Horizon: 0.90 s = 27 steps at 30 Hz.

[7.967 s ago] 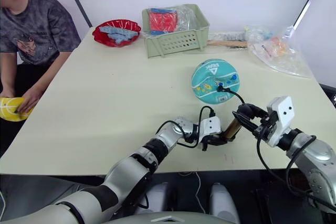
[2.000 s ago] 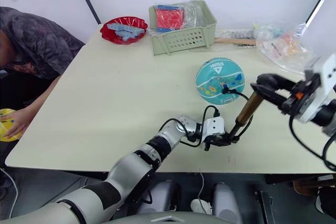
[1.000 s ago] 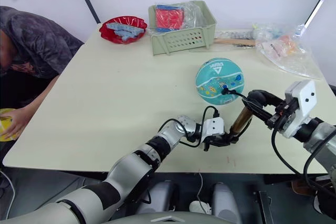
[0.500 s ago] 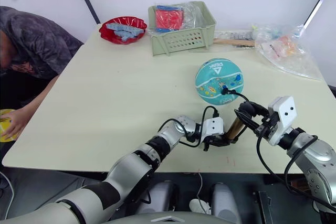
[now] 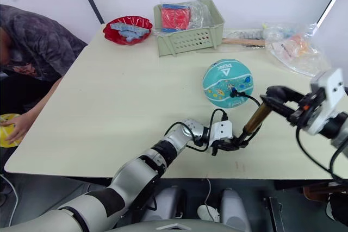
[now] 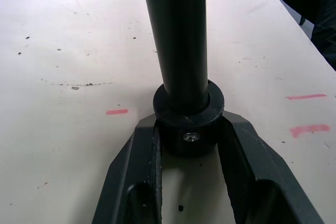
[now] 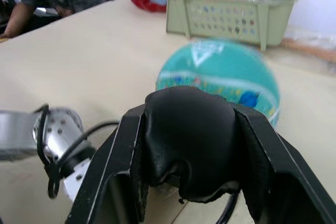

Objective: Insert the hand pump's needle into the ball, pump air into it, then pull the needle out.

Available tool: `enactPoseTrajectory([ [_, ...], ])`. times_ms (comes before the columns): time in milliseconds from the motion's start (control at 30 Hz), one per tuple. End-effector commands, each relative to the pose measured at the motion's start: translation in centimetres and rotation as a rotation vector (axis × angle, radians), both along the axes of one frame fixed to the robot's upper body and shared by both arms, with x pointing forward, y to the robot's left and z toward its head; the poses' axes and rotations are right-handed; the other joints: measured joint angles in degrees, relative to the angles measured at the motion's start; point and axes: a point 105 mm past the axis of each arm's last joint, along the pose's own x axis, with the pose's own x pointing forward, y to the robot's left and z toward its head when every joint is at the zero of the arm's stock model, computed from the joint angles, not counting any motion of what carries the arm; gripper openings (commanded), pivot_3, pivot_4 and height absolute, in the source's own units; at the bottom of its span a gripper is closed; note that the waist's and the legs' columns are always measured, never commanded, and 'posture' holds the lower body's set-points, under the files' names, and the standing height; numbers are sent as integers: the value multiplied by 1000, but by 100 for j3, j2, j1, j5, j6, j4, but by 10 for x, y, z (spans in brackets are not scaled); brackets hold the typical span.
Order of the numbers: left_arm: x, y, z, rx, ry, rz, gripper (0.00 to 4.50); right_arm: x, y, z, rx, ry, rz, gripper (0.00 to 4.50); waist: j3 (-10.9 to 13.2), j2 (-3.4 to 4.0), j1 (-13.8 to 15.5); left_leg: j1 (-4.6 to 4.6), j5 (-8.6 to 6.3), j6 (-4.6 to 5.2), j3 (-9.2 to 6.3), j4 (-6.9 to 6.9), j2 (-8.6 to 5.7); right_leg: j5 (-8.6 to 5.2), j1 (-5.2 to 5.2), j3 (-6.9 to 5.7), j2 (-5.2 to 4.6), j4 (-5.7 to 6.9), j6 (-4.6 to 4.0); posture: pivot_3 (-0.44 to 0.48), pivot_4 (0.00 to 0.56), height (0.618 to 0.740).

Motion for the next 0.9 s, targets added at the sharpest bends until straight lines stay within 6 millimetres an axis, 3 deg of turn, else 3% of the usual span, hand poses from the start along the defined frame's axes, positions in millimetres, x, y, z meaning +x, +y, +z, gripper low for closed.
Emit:
enactPoseTrajectory([
  [33, -17, 27, -42, 175, 88, -16, 1095, -3, -27, 56, -21, -205, -146, 1721, 1, 1, -1, -1, 0, 0, 1, 0, 0, 0, 0, 0, 0, -1, 0, 0, 150, 738],
  [200, -18, 26, -43, 175, 88, -15, 1095, -4, -31, 74, -28, -234, -165, 1721, 3, 0, -2, -2, 0, 0, 4, 0, -1, 0, 0, 3, -5, -2, 0, 0, 150, 738],
  [333, -18, 26, -43, 175, 86, -12, 1095, -3, -24, 64, -16, -197, -129, 1721, 4, -2, 0, -2, 0, 0, 3, 0, -1, 0, 0, 3, -6, -2, 0, 0, 150, 738],
  [633, -16, 26, -42, 172, 85, -5, 1095, 9, -18, -7, -2, 17, -201, 1721, -12, -32, -5, 1, 0, 0, -2, 0, 3, 0, 2, -1, -4, -1, 0, 0, 150, 738],
  [900, -16, 29, -43, 181, 87, -4, 1095, 17, -17, -91, -34, 121, -289, 1721, -66, -88, -13, 10, 0, 0, -12, -3, 10, 0, 3, -7, 3, -1, -1, 0, 150, 738],
])
